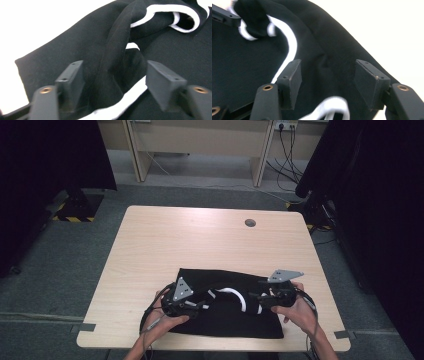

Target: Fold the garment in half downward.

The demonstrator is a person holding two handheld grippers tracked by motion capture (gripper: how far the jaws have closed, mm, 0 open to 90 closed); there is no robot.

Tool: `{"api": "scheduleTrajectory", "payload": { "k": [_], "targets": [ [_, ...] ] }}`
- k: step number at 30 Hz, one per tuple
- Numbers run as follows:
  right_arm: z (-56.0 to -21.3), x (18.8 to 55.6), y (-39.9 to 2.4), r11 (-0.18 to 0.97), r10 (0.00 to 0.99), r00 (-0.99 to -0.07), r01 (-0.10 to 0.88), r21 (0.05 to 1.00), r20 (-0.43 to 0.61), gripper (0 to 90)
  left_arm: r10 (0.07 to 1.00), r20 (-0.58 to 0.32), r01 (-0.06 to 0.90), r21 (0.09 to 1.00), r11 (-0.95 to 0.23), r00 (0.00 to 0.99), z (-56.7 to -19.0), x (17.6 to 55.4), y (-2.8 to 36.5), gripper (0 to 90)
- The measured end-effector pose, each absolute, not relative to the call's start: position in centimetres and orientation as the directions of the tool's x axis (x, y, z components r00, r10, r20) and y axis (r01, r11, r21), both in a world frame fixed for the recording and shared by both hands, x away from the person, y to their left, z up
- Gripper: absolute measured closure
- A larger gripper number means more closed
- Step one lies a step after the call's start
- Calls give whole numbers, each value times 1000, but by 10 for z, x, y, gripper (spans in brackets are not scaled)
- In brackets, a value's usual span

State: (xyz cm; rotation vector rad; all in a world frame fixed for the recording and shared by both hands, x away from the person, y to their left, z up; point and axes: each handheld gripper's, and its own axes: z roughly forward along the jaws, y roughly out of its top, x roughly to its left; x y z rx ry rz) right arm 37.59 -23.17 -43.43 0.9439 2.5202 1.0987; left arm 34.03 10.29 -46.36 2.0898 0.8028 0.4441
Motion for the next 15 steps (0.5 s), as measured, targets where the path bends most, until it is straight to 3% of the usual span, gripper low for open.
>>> {"api": "scheduleTrajectory", "payload": {
  "k": [2,5,7,11,15],
  "targets": [
    [-442,386,-226,531,630,-773,495,688,70,425,659,17,377,809,-451,752,-464,343,104,498],
    [-452,394,-223,575,564,-821,468,671,90,747,632,16,354,817,-455,774,-462,345,107,706],
    [-449,391,-224,585,537,-840,441,681,82,840,624,20,344,820,-457,781,-459,345,112,787],
    [-427,373,-232,570,511,-859,365,736,30,880,619,21,321,841,-435,785,-447,341,121,854],
    [-401,344,-242,555,486,-873,278,784,-34,881,579,50,267,853,-449,814,-436,326,129,857]
  ]
}}
